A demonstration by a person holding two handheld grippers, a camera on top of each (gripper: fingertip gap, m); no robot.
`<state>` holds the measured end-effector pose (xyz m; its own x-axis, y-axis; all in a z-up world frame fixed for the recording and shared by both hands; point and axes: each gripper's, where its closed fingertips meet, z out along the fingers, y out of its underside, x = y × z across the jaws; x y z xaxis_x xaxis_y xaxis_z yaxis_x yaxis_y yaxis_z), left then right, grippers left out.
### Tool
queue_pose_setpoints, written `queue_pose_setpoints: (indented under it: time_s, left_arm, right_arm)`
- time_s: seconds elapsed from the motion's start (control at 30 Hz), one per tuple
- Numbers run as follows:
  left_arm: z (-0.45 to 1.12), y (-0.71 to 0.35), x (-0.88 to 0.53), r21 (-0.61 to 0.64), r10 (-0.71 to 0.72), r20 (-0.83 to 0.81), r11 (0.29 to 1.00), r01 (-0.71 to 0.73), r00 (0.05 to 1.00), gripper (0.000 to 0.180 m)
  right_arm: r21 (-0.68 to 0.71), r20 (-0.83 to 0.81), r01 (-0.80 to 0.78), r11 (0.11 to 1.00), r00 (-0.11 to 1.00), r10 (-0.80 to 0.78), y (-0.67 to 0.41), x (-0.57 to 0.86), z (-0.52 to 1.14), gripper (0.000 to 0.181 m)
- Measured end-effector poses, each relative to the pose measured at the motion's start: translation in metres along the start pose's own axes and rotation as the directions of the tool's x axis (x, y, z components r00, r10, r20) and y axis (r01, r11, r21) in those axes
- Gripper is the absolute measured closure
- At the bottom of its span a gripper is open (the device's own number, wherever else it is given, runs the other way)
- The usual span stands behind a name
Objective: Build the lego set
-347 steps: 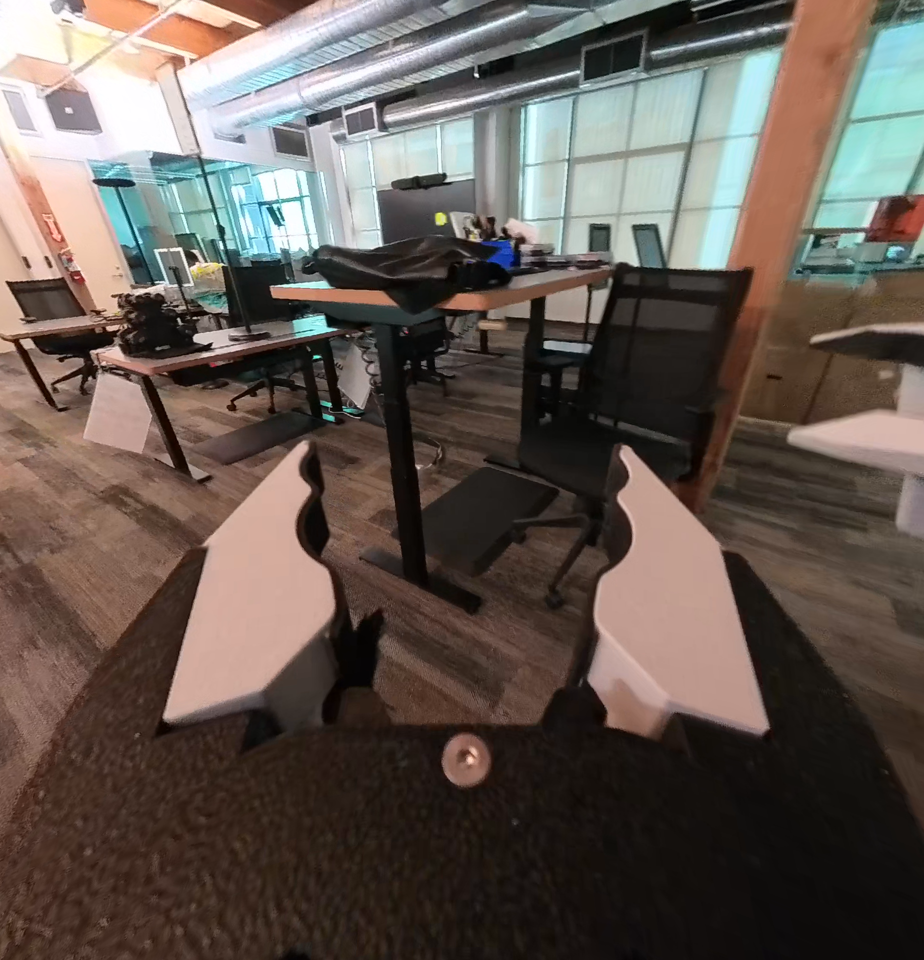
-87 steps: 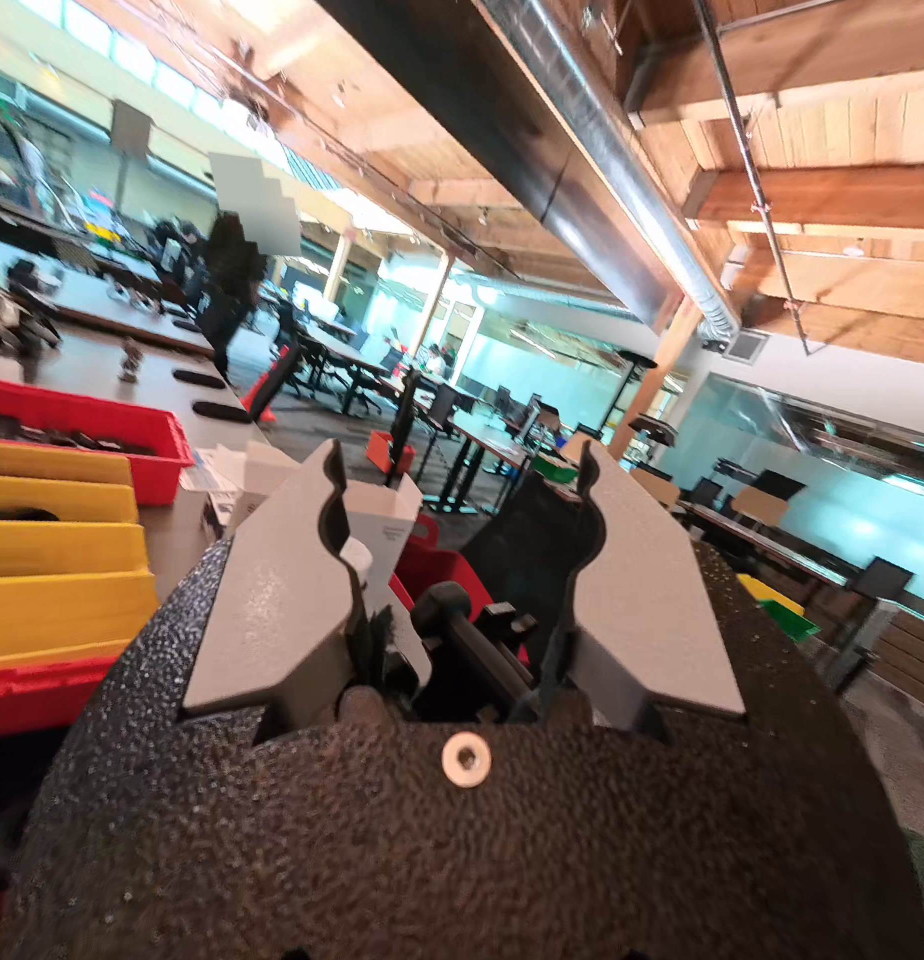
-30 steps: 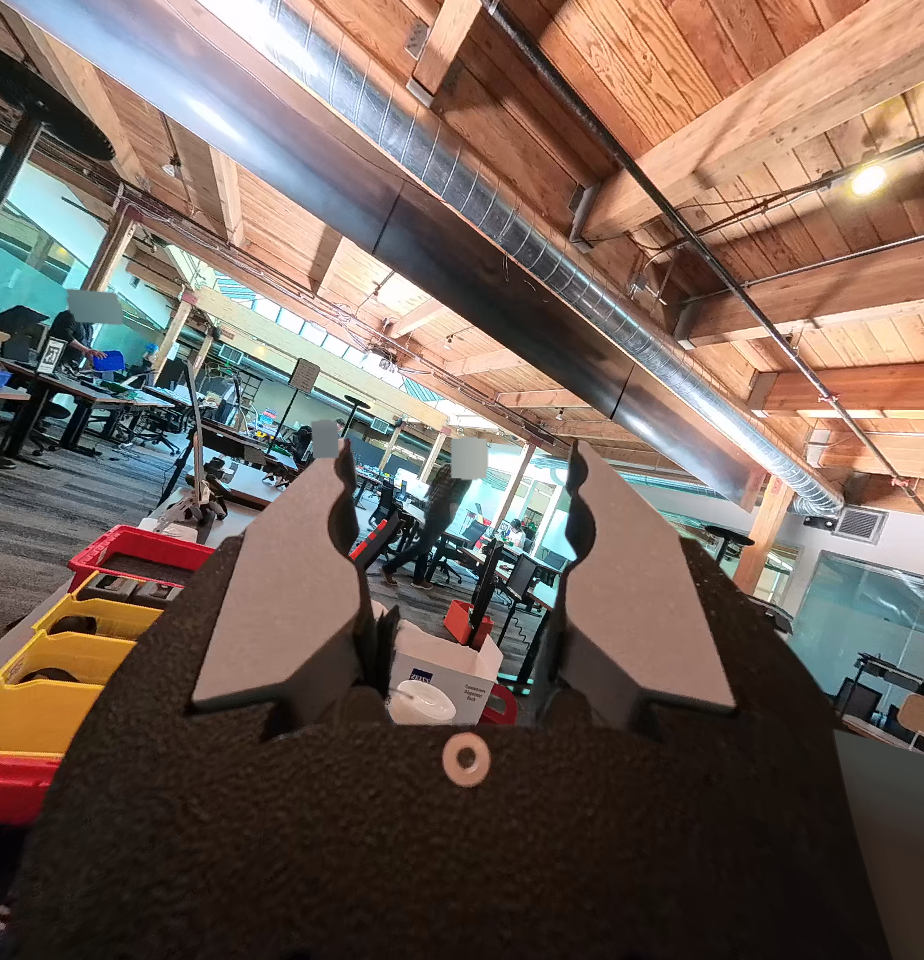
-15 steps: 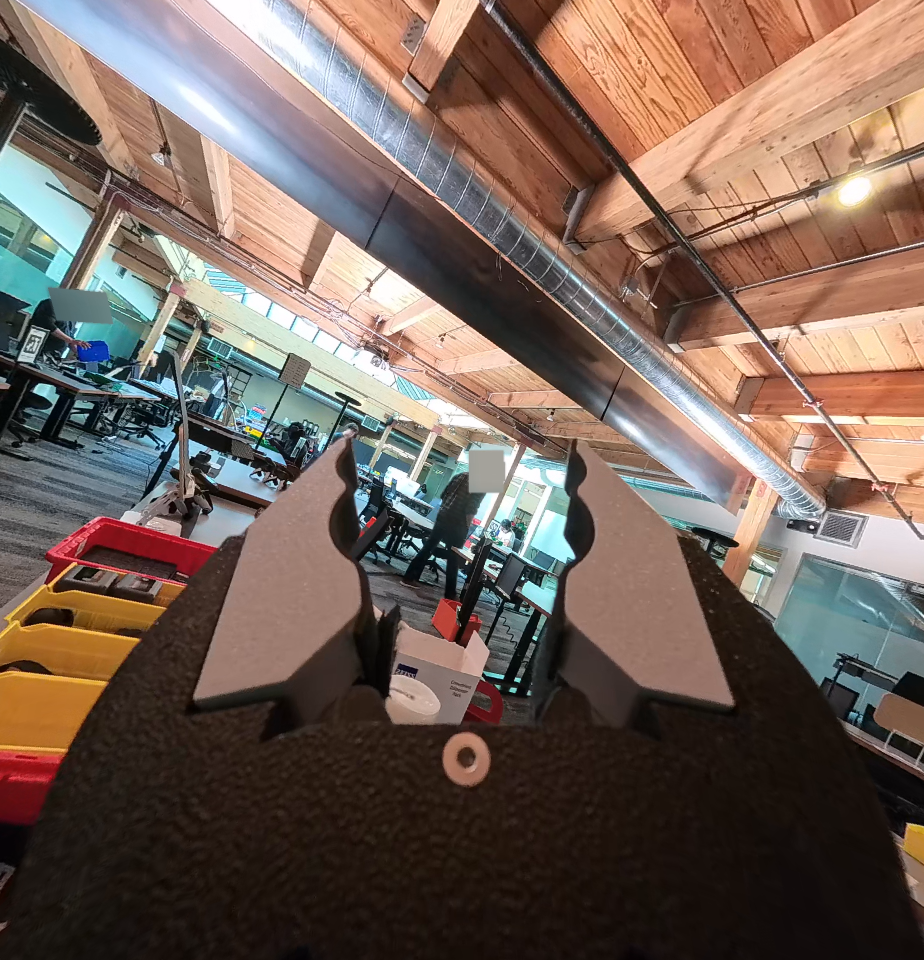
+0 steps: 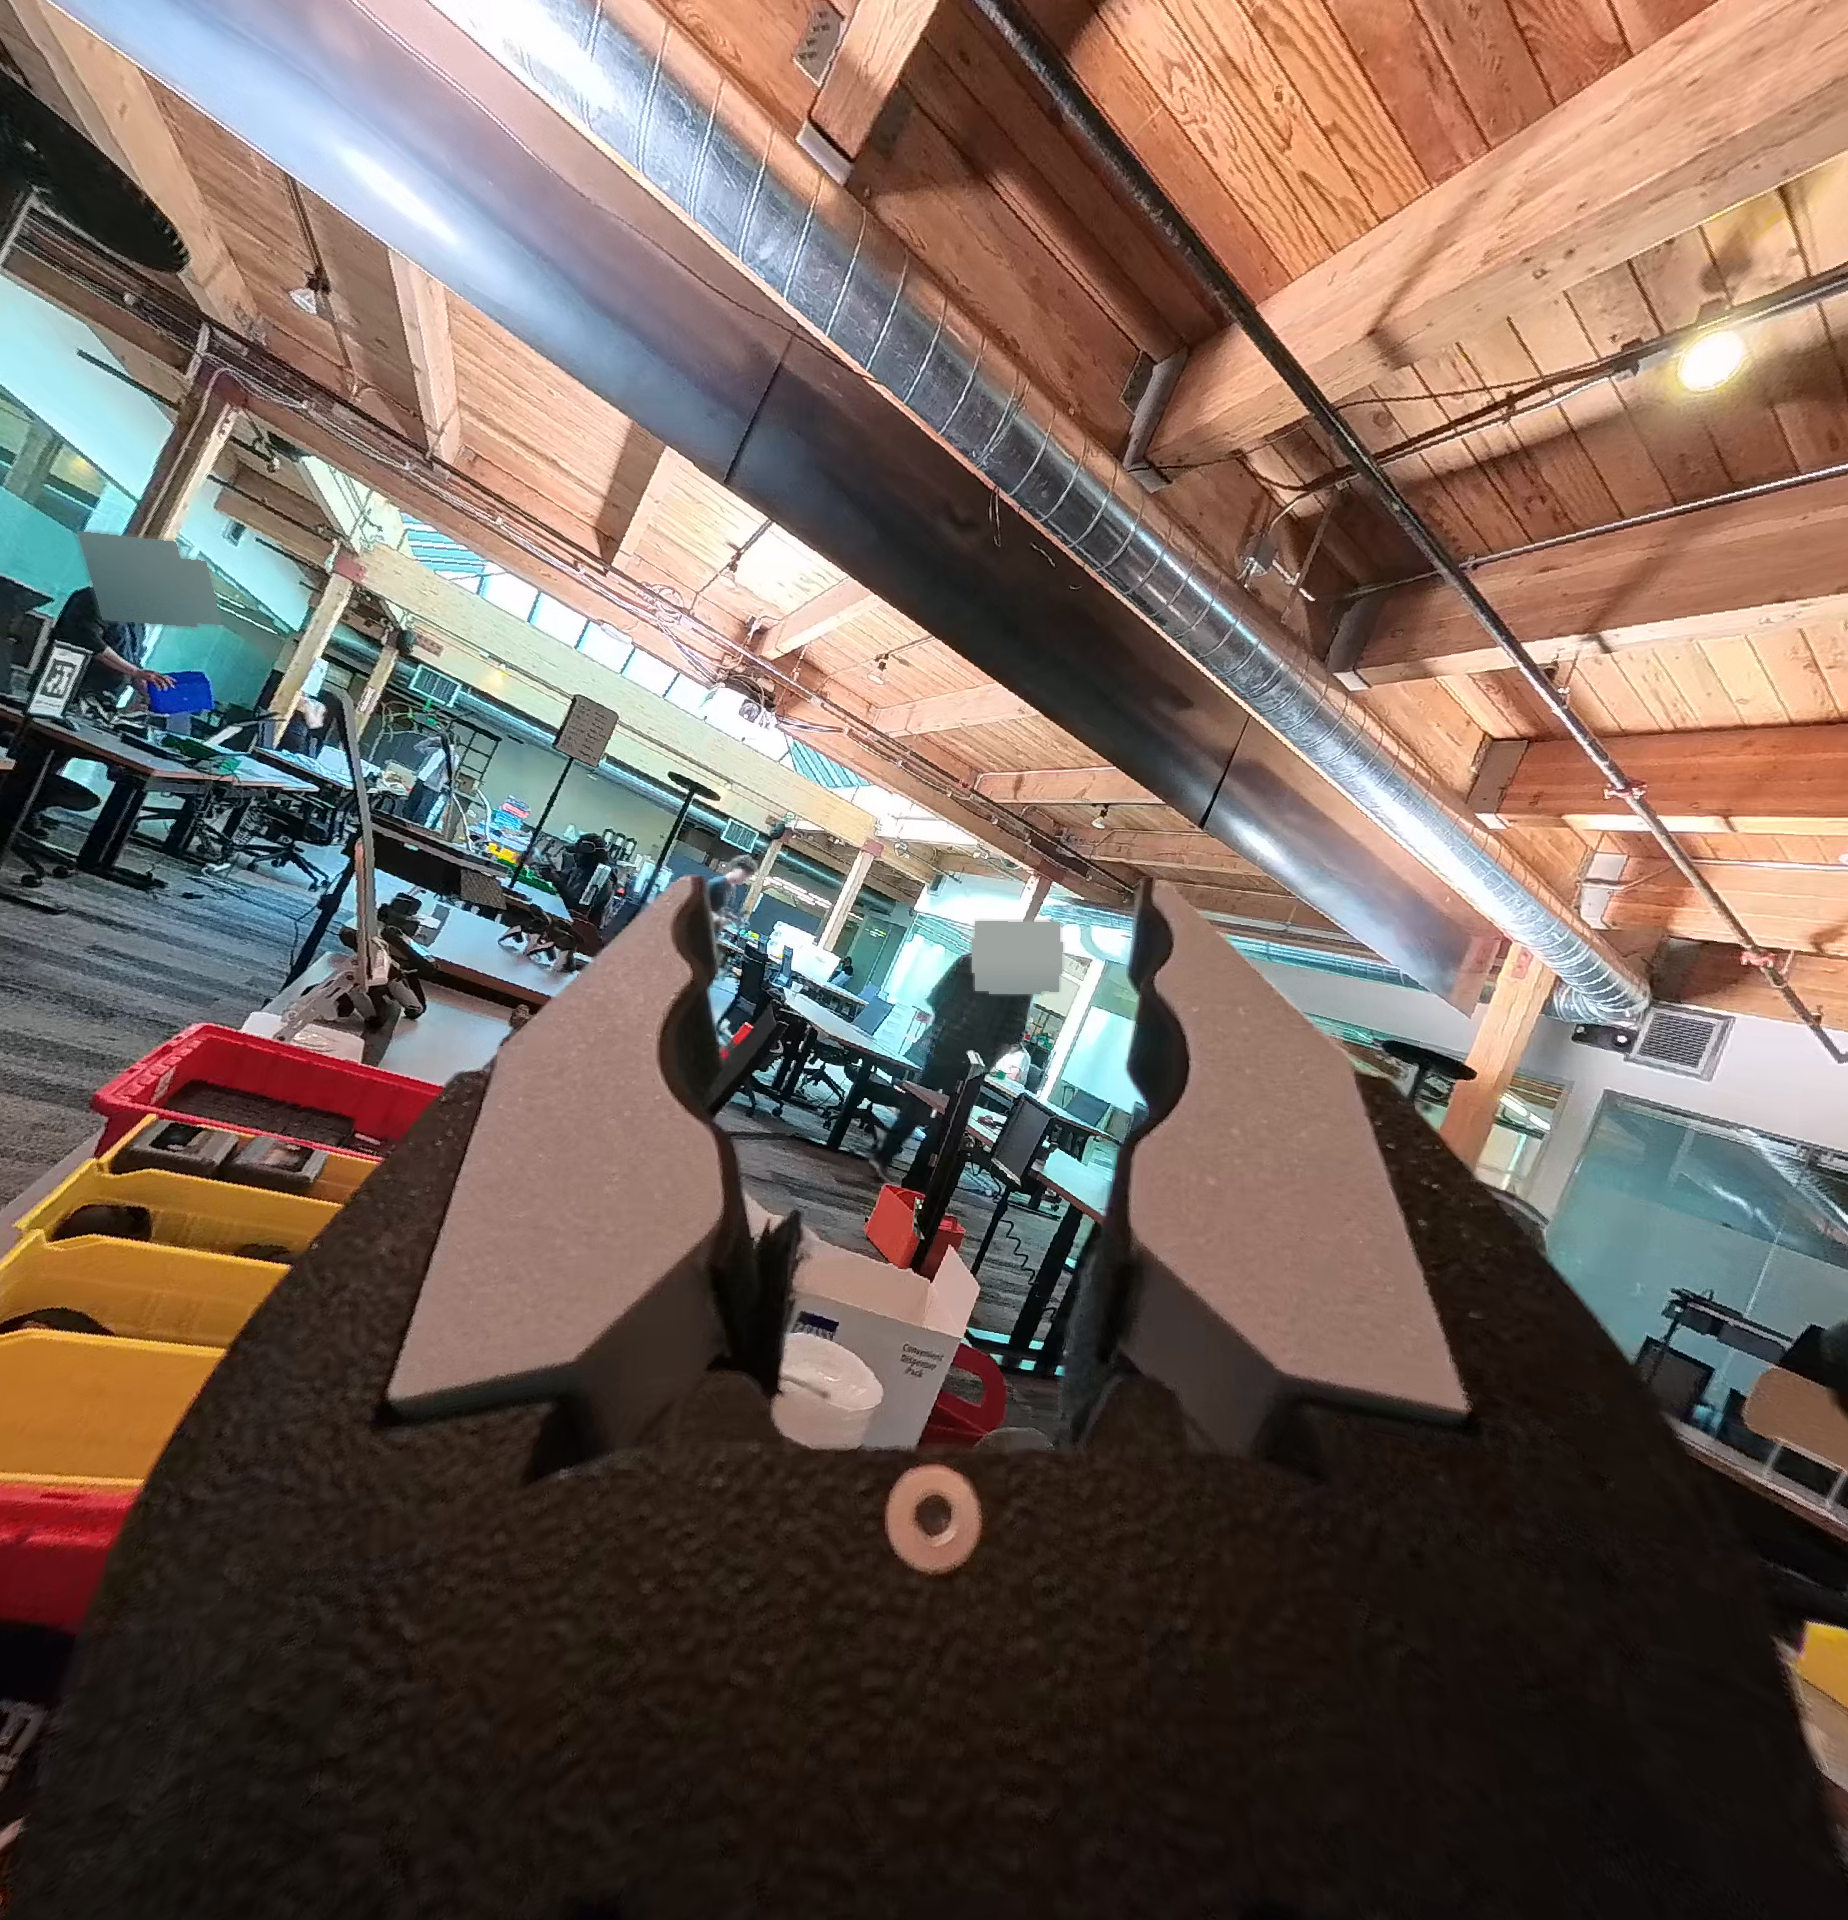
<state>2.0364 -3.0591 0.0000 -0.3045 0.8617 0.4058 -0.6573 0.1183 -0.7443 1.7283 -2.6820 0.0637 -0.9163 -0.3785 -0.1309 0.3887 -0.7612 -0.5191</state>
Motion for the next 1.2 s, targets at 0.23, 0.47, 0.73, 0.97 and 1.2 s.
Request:
queue_pose_setpoints:
  time_s: [0.23, 0.47, 0.73, 0.97, 1.2]
  left_arm:
    - [-0.006, -0.014, -0.014, 0.03, 0.029, 0.05, 0.999, -0.03, 0.998, 0.101]
    - [-0.016, -0.043, -0.026, 0.07, 0.093, 0.106, 0.992, -0.1, 0.99, 0.103]
    - [-0.012, -0.049, -0.018, 0.057, 0.131, 0.104, 0.989, -0.137, 0.986, 0.103]
    - [-0.005, -0.047, -0.016, 0.038, 0.137, 0.097, 0.989, -0.142, 0.986, 0.103]
    - [-0.005, -0.041, -0.013, 0.036, 0.121, 0.08, 0.992, -0.125, 0.989, 0.103]
  right_arm:
    - [0.029, -0.291, -0.075, 0.997, 0.953, 0.08, 0.024, 0.097, -0.068, 0.155]
    - [0.039, -0.501, -0.053, 0.998, 0.863, 0.066, 0.033, 0.158, -0.147, 0.155]
    - [0.068, -0.632, -0.062, 0.996, 0.77, 0.091, 0.048, 0.184, -0.224, 0.155]
    - [0.096, -0.675, -0.079, 0.992, 0.727, 0.123, 0.056, 0.188, -0.253, 0.155]
    - [0.094, -0.589, -0.046, 0.994, 0.803, 0.093, 0.026, 0.168, -0.202, 0.155]
